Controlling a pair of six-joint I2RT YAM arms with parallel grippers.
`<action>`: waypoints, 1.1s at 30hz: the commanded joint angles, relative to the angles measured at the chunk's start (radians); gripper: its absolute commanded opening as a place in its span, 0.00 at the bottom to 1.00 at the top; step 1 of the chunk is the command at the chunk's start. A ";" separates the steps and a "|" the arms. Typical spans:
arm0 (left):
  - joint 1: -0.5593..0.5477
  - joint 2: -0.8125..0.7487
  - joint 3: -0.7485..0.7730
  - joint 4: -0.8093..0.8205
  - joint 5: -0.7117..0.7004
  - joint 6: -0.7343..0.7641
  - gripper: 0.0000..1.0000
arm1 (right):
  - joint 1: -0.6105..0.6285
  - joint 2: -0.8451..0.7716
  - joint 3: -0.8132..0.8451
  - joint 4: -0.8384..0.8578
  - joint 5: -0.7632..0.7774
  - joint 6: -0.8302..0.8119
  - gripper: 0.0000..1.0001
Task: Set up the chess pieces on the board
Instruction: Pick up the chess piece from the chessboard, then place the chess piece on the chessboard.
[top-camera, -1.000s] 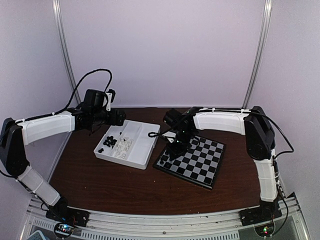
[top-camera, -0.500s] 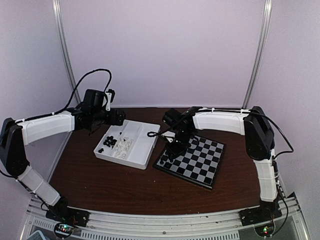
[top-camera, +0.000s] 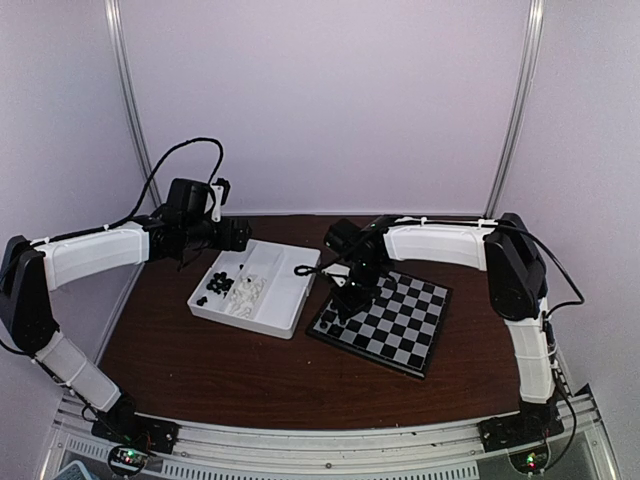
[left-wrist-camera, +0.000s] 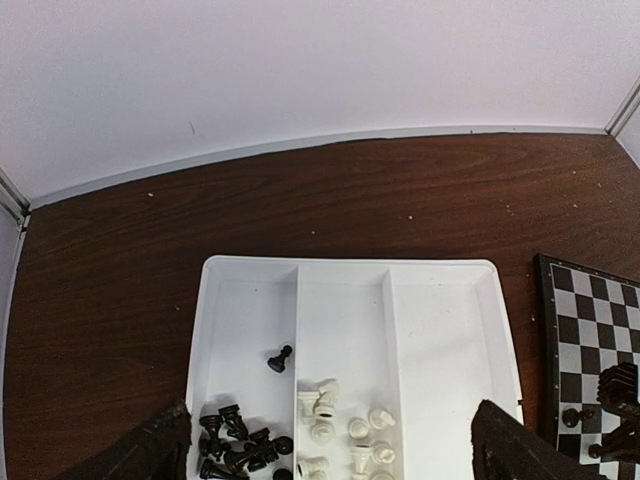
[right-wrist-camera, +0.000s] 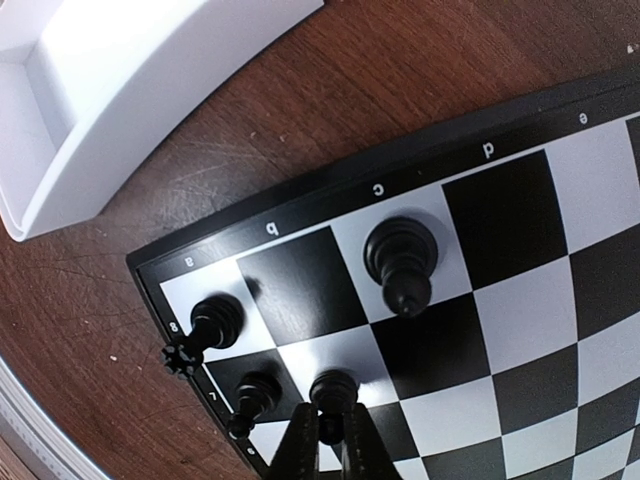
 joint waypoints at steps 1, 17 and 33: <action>0.011 -0.007 -0.015 0.017 0.010 -0.008 0.98 | 0.009 -0.006 0.021 -0.006 0.048 -0.001 0.06; 0.015 -0.017 -0.027 0.020 0.003 -0.008 0.98 | -0.145 -0.095 -0.002 0.114 0.206 0.038 0.03; 0.018 -0.027 -0.032 0.013 -0.008 0.000 0.98 | -0.248 0.080 0.188 0.119 0.229 0.063 0.05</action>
